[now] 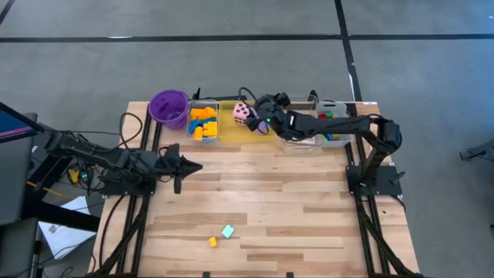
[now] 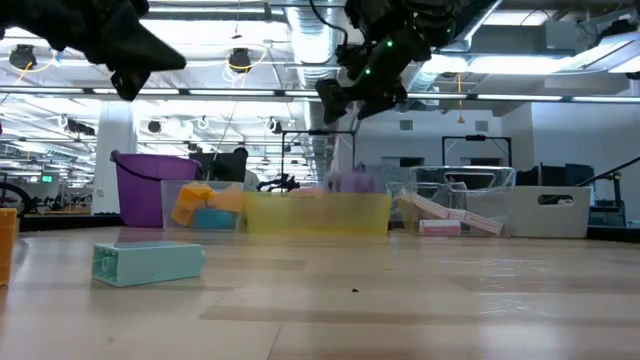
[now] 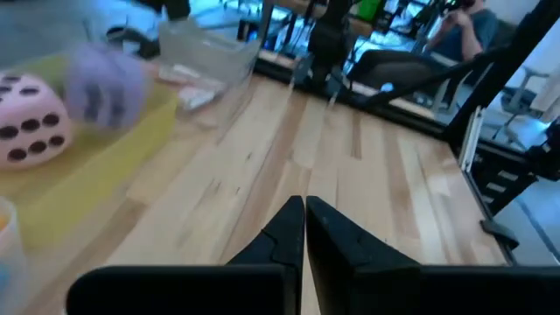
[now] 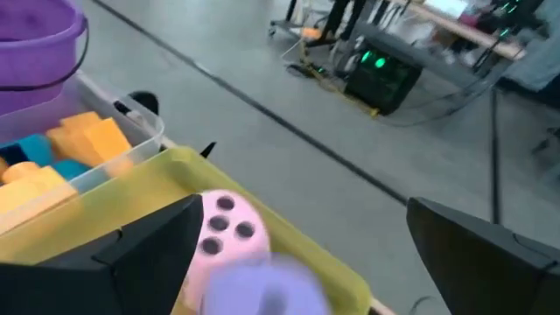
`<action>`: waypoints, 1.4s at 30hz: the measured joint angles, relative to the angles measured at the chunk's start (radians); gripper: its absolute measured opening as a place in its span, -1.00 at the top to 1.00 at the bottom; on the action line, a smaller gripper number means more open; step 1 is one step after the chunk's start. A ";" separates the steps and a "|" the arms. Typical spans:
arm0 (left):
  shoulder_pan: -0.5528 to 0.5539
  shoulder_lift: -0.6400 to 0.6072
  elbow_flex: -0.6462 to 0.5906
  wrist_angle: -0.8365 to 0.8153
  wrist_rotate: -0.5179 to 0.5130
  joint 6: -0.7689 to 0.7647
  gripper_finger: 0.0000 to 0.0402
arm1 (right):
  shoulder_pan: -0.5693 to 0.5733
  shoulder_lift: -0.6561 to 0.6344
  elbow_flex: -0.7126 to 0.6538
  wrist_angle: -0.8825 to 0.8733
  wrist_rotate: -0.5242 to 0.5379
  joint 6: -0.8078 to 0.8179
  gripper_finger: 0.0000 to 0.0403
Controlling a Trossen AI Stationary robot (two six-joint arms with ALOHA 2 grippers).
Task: Pick & Place Toys
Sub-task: Put the small light blue game piece into the gray bin
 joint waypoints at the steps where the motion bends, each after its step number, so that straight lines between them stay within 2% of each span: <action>1: 0.000 -0.001 0.000 0.008 0.000 0.010 0.96 | -0.003 0.000 0.000 -0.009 -0.018 0.019 -0.96; 7: 0.000 -0.009 0.000 0.026 0.000 0.056 0.96 | 0.027 0.000 0.000 -0.082 -0.102 0.114 -0.98; 10: 0.000 -0.010 0.000 0.033 0.000 0.062 0.96 | 0.065 0.000 0.000 -0.141 -0.160 0.152 -0.97; 13: 0.000 -0.010 0.000 0.036 0.000 0.135 0.96 | 0.130 0.000 0.000 -0.205 -0.213 0.153 -0.98; 16: 0.000 -0.009 0.000 0.041 0.001 0.199 0.96 | 0.237 0.001 0.000 -0.274 -0.153 0.139 -0.98; 21: 0.000 0.012 0.000 0.055 0.017 0.201 0.96 | 0.452 0.001 -0.001 -0.345 0.022 0.143 -0.98; 23: 0.000 0.035 0.000 0.069 0.044 0.181 0.96 | 0.530 0.001 -0.001 -0.334 0.051 0.157 -0.98; 28: -0.002 0.152 0.000 0.216 0.175 0.101 0.96 | 0.684 0.001 -0.002 -0.276 -0.006 0.131 -0.98; 30: -0.009 0.228 0.000 0.315 0.223 0.052 0.96 | 0.717 0.000 -0.025 -0.196 -0.057 0.089 -0.99; 37: -0.060 0.534 0.000 0.687 0.316 -0.092 0.86 | 0.742 0.000 -0.210 0.249 -0.243 -0.043 -0.99; 42: -0.073 0.673 0.000 0.789 0.409 -0.139 0.64 | 0.738 0.000 -0.274 0.305 -0.290 -0.008 -0.99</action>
